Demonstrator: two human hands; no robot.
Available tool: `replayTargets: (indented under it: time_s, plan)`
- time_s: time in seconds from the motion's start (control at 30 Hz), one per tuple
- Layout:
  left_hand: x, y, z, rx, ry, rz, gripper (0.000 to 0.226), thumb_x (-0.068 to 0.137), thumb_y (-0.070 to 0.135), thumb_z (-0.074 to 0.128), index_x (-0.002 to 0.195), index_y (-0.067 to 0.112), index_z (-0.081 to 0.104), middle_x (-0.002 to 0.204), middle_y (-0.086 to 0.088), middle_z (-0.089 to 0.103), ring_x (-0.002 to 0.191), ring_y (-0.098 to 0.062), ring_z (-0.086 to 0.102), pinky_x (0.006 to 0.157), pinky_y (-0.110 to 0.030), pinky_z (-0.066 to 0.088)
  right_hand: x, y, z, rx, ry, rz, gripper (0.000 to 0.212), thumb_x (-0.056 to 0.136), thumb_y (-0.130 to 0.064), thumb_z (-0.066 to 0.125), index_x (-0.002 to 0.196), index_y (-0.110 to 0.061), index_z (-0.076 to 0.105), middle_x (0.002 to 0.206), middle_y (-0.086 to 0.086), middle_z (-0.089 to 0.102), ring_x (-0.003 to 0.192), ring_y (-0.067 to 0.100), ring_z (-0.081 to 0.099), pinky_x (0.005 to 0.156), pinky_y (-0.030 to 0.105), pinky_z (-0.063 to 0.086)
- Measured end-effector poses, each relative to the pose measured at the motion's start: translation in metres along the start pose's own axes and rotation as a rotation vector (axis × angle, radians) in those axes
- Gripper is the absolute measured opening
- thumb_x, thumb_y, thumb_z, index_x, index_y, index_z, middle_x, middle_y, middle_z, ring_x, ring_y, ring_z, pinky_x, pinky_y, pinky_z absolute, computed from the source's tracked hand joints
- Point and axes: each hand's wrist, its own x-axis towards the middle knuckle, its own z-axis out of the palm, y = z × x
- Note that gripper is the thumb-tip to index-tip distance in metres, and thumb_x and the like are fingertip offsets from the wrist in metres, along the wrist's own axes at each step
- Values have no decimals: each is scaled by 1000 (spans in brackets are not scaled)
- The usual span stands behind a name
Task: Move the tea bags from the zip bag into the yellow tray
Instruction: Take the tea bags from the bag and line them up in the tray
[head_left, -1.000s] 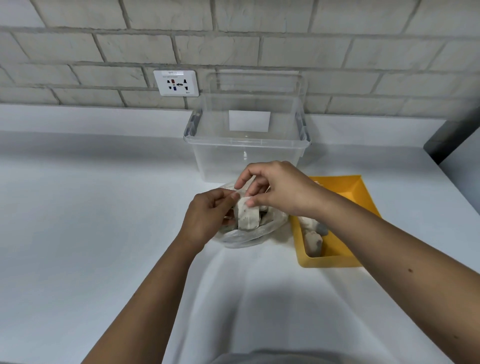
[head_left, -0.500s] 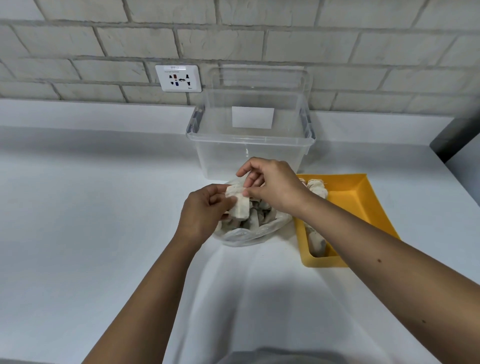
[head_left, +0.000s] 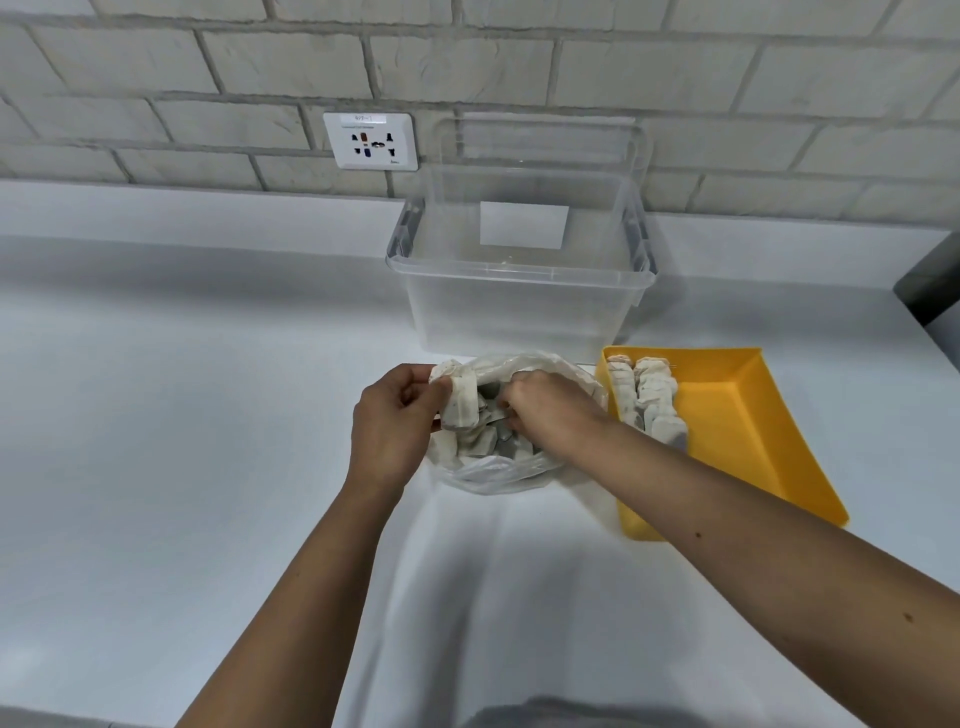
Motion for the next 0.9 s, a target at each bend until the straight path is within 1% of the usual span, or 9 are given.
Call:
replayTargets:
  time_s: [0.1, 0.23, 0.4, 0.5, 0.57, 0.67, 0.77, 0.83, 0.9]
  plan:
    - [0, 1, 0, -4, -2, -5, 10, 92, 17, 65, 89, 22, 73, 79, 0, 76, 79, -18, 73, 84, -47, 60, 7, 1, 4, -61, -3, 28, 17, 87, -9, 58, 100, -8, 69, 107, 10, 66, 92, 30, 65, 63, 29, 41]
    - [0, 1, 0, -3, -9, -10, 9, 92, 16, 65, 91, 20, 73, 81, -2, 76, 81, -20, 73, 83, -46, 60, 7, 1, 3, -74, 6, 29, 19, 90, -10, 54, 100, -8, 69, 105, 9, 66, 88, 29, 65, 60, 30, 39]
    - [1, 1, -1, -22, -17, -9, 8, 92, 17, 66, 92, 19, 74, 83, -2, 76, 81, -21, 74, 82, -46, 61, -21, 5, -35, -56, 89, -28, 16, 90, -30, 50, 95, -19, 60, 100, 1, 65, 88, 26, 62, 66, 32, 43]
    - [1, 4, -1, -44, -34, -14, 9, 93, 16, 66, 94, 17, 74, 83, -5, 77, 84, -24, 74, 81, -44, 62, -39, 11, -66, 54, 59, -53, 8, 86, -31, 54, 89, -25, 56, 82, -4, 65, 77, 21, 60, 60, 30, 39]
    - [-1, 8, 3, -55, -95, -10, 10, 93, 14, 66, 97, 14, 75, 85, -6, 77, 86, -25, 74, 80, -40, 62, -48, 13, -85, 176, -23, -92, 7, 89, -31, 57, 94, -30, 62, 78, -12, 64, 74, 7, 59, 61, 30, 43]
    - [-7, 14, 10, -44, -238, -14, 11, 91, 16, 70, 95, 11, 78, 87, -10, 77, 82, -23, 74, 80, -37, 61, -55, 9, -109, 317, -166, -208, 9, 92, -31, 64, 95, -35, 70, 83, -18, 65, 75, -6, 56, 64, 16, 41]
    - [-11, 18, 17, -106, -326, -100, 12, 90, 15, 69, 95, 9, 79, 88, -21, 74, 79, -27, 67, 79, -39, 57, -54, 5, -114, 452, -117, -212, 11, 89, -24, 69, 97, -30, 74, 88, -13, 67, 69, -2, 59, 59, 9, 43]
    - [-14, 20, 19, -144, -352, -149, 14, 91, 16, 68, 96, 8, 79, 84, -17, 73, 78, -25, 66, 73, -31, 56, -51, 5, -110, 553, -59, -153, 14, 86, -19, 73, 98, -26, 72, 82, -7, 66, 55, 6, 62, 56, 16, 51]
    - [-14, 21, 20, -165, -364, -174, 15, 93, 15, 65, 98, 8, 78, 84, -14, 73, 77, -24, 67, 67, -27, 56, -48, 5, -106, 615, -27, -102, 23, 81, -14, 77, 101, -22, 68, 82, -1, 64, 56, 15, 65, 58, 30, 58]
